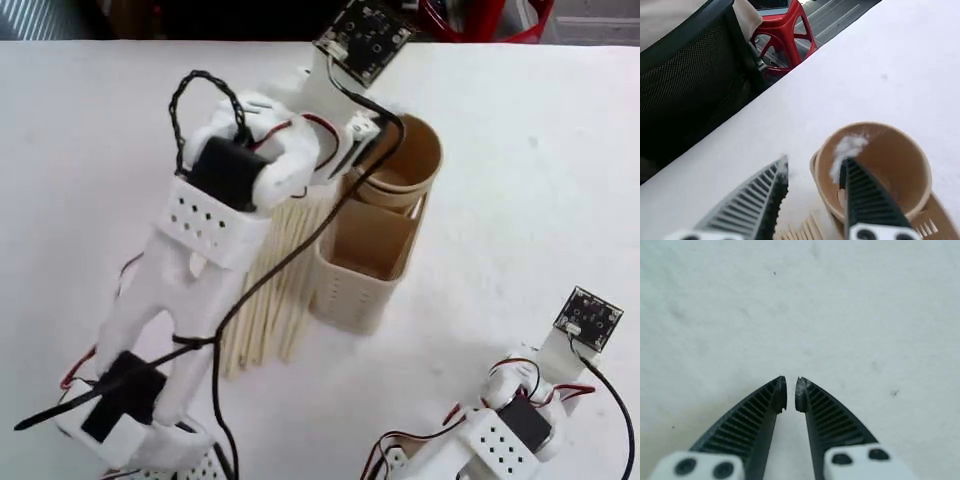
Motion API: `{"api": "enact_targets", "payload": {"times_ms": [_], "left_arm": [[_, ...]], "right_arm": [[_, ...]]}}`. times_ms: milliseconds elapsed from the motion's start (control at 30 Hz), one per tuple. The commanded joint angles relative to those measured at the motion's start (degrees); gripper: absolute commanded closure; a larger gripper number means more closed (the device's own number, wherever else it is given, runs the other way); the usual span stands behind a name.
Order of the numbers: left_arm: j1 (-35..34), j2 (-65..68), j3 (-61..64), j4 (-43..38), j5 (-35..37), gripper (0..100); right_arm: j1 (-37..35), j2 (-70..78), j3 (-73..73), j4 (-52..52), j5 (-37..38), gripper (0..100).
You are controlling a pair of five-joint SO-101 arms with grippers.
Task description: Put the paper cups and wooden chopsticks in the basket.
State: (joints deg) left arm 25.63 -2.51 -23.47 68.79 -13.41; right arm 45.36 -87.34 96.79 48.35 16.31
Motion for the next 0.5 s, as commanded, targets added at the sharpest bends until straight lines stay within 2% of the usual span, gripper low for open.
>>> {"api": "enact_targets", "payload": {"times_ms": [0, 233, 467], "left_arm": [[-3.65, 1.36, 1.67, -0.26, -0.18, 82], [-3.74, 7.69, 11.96, -7.12, -0.62, 82], [-3.12, 7.96, 12.22, -8.79, -0.62, 82]], "right_arm": [[0.84, 0.13, 0.35, -0.75, -0.44, 95.4], [0.84, 0.13, 0.35, -0.75, -0.44, 95.4], [0.84, 0.13, 0.35, -0.75, -0.44, 95.4]]}}
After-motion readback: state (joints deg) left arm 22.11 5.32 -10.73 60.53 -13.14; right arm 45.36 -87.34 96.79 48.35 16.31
